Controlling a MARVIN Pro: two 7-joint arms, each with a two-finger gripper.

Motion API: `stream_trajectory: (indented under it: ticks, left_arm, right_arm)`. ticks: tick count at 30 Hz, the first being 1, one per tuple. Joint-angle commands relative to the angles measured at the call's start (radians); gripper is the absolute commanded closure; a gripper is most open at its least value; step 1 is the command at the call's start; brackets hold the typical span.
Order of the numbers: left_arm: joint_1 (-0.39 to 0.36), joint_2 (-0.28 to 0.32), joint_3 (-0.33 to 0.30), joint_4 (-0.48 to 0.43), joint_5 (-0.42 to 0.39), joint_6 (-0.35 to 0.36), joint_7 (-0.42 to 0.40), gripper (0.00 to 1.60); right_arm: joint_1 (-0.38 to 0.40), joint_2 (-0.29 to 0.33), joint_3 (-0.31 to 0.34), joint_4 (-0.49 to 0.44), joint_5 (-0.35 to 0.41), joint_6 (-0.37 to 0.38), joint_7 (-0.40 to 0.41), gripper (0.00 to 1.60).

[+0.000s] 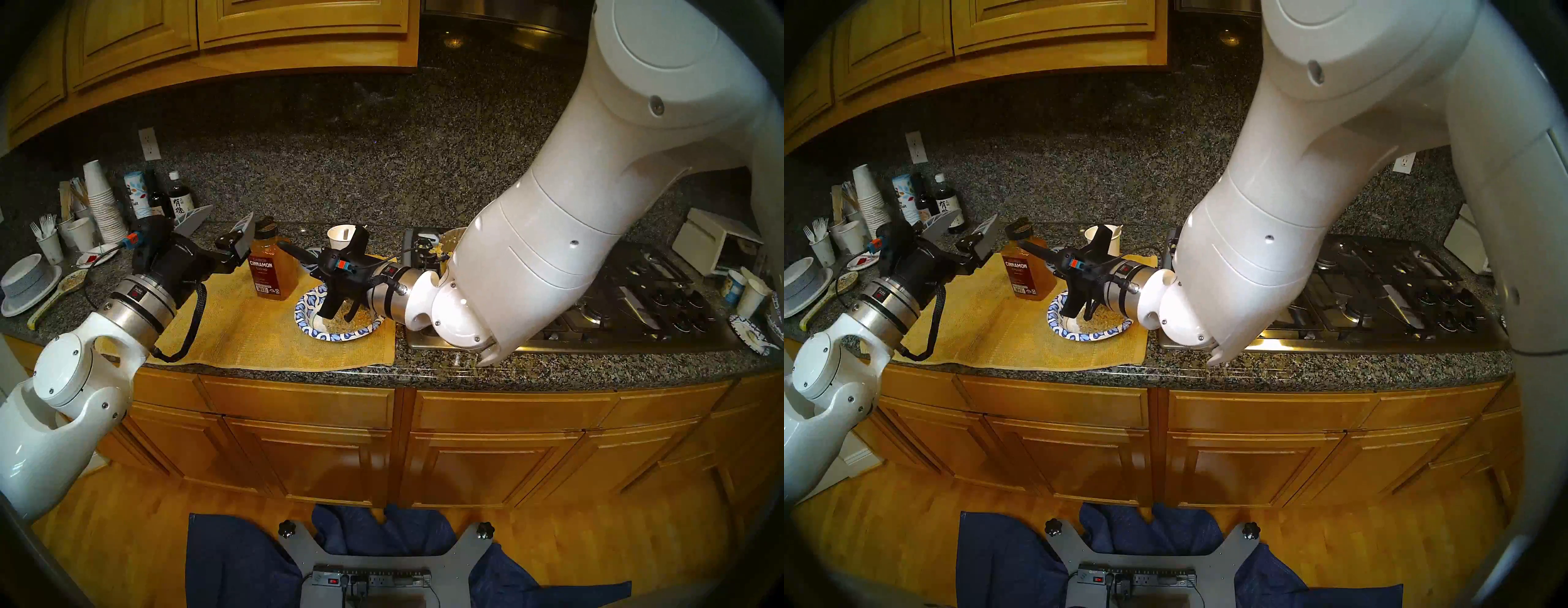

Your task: Scoop oatmeal into bowl, add cinnamon, and put a spoon inside bowl

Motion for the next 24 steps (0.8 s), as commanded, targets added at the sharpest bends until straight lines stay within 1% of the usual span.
stream_trajectory:
  ticks: [1,2,3,7,8,13,14,15,16,19,20,21,24]
  left_arm:
    - [-0.018,0.001,-0.022,-0.012,0.002,-0.012,-0.001,0.0]
    - [-0.018,0.001,-0.022,-0.012,0.002,-0.012,-0.001,0.0]
    - [-0.018,0.001,-0.022,-0.012,0.002,-0.012,-0.001,0.0]
    - [-0.018,0.001,-0.022,-0.012,0.002,-0.012,-0.001,0.0]
    - [-0.018,0.001,-0.022,-0.012,0.002,-0.012,-0.001,0.0]
    - [-0.018,0.001,-0.022,-0.012,0.002,-0.012,-0.001,0.0]
    - [-0.018,0.001,-0.022,-0.012,0.002,-0.012,-0.001,0.0]
    - [-0.018,0.001,-0.022,-0.012,0.002,-0.012,-0.001,0.0]
    - [-0.018,0.001,-0.022,-0.012,0.002,-0.012,-0.001,0.0]
    - [-0.018,0.001,-0.022,-0.012,0.002,-0.012,-0.001,0.0]
    - [-0.018,0.001,-0.022,-0.012,0.002,-0.012,-0.001,0.0]
    - [-0.018,0.001,-0.022,-0.012,0.002,-0.012,-0.001,0.0]
    - [-0.018,0.001,-0.023,-0.012,0.002,-0.012,-0.001,0.0]
  right_arm:
    - [0.068,0.047,0.009,0.009,-0.011,0.006,-0.114,1.6]
    - [0.07,0.048,0.006,0.008,-0.019,0.004,-0.135,1.6]
    - [0.075,0.061,0.005,0.011,-0.01,0.006,-0.104,1.6]
    - [0.08,0.069,0.003,0.009,-0.018,0.007,-0.117,1.6]
    - [0.084,0.078,0.005,0.008,-0.013,0.008,-0.105,1.6]
    - [0.087,0.101,0.018,0.005,-0.005,0.0,-0.122,1.6]
    - [0.087,0.113,0.025,0.005,0.006,-0.003,-0.105,1.6]
    - [0.085,0.117,0.031,0.001,0.003,-0.012,-0.128,1.6]
    - [0.086,0.131,0.04,-0.001,0.017,-0.017,-0.103,1.6]
    - [0.084,0.147,0.059,-0.015,0.028,-0.039,-0.118,1.6]
    - [0.086,0.158,0.064,-0.018,0.04,-0.042,-0.094,1.6]
    - [0.083,0.165,0.072,-0.023,0.044,-0.055,-0.099,1.6]
    - [0.078,0.18,0.08,-0.036,0.074,-0.058,-0.086,1.6]
